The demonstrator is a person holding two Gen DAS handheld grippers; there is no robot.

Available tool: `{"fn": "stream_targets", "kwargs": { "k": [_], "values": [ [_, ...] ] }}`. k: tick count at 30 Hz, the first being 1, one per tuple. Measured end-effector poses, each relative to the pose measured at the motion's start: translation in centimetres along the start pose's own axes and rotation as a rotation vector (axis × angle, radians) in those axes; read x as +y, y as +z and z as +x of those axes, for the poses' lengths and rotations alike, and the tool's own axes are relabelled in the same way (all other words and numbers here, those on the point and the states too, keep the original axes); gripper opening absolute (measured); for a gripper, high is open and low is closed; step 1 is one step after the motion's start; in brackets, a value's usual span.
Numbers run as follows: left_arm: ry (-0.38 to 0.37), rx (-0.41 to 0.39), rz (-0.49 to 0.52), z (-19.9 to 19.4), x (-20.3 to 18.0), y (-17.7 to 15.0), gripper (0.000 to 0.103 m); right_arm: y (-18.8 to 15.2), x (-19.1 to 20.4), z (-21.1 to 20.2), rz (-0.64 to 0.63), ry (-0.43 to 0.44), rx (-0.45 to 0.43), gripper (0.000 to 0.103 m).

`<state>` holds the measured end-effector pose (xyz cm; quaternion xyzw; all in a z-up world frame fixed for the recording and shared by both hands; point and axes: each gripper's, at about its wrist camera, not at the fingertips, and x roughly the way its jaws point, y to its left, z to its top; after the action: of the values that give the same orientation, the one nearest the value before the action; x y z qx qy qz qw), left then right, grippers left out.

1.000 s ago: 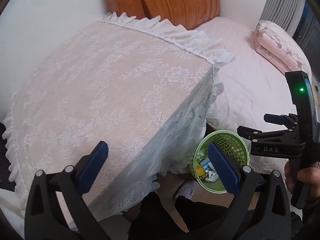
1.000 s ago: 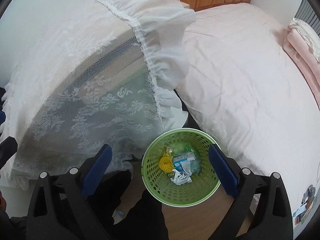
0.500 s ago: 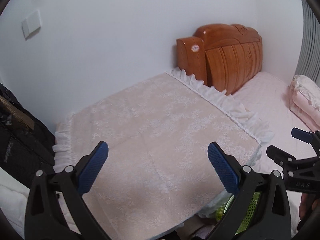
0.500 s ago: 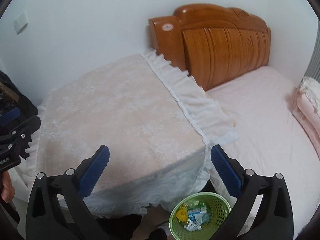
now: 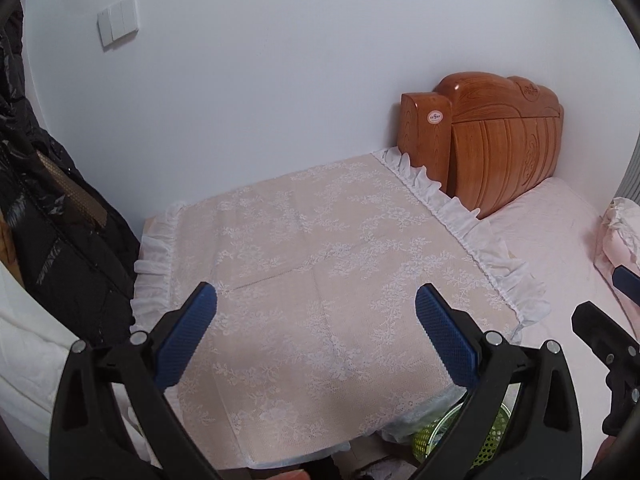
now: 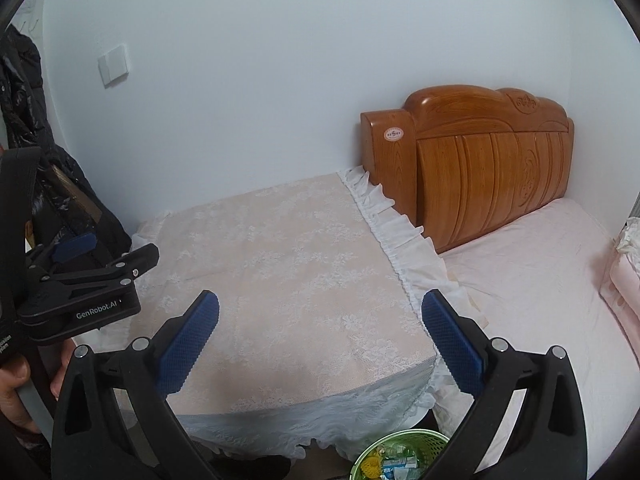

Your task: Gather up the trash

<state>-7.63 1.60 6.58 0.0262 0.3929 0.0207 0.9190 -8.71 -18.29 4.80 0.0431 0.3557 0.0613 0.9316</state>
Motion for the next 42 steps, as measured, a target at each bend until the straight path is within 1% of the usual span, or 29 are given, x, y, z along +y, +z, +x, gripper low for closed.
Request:
{"fn": "stream_targets", "kwargs": {
  "k": [4, 6, 12, 19, 29, 42],
  "values": [
    [0.017, 0.031, -0.025, 0.5, 0.3, -1.1, 0.095, 0.3, -0.1, 1.1, 0.021, 0.028, 0.071, 0.101],
    [0.028, 0.035, -0.040, 0.5, 0.9, -1.3, 0.095, 0.1, -0.4, 1.3, 0.023, 0.037, 0.091, 0.101],
    [0.059, 0.026, -0.072, 0.6, 2.4, -1.2, 0.095, -0.7, 0.6, 2.4, 0.010, 0.079, 0.124, 0.101],
    [0.062, 0.034, -0.067, 1.6, 3.0, -0.6, 0.095, -1.4, 1.8, 3.0, -0.014, 0.079, 0.134, 0.101],
    [0.045, 0.049, -0.065, 3.1, 2.9, 0.2, 0.095, -1.2, 1.6, 3.9, -0.013, 0.064, 0.146, 0.101],
    [0.026, 0.057, -0.048, 4.0, 2.7, 0.5, 0.095, -0.9, 1.4, 4.6, -0.003, 0.047, 0.148, 0.101]
  ]
}}
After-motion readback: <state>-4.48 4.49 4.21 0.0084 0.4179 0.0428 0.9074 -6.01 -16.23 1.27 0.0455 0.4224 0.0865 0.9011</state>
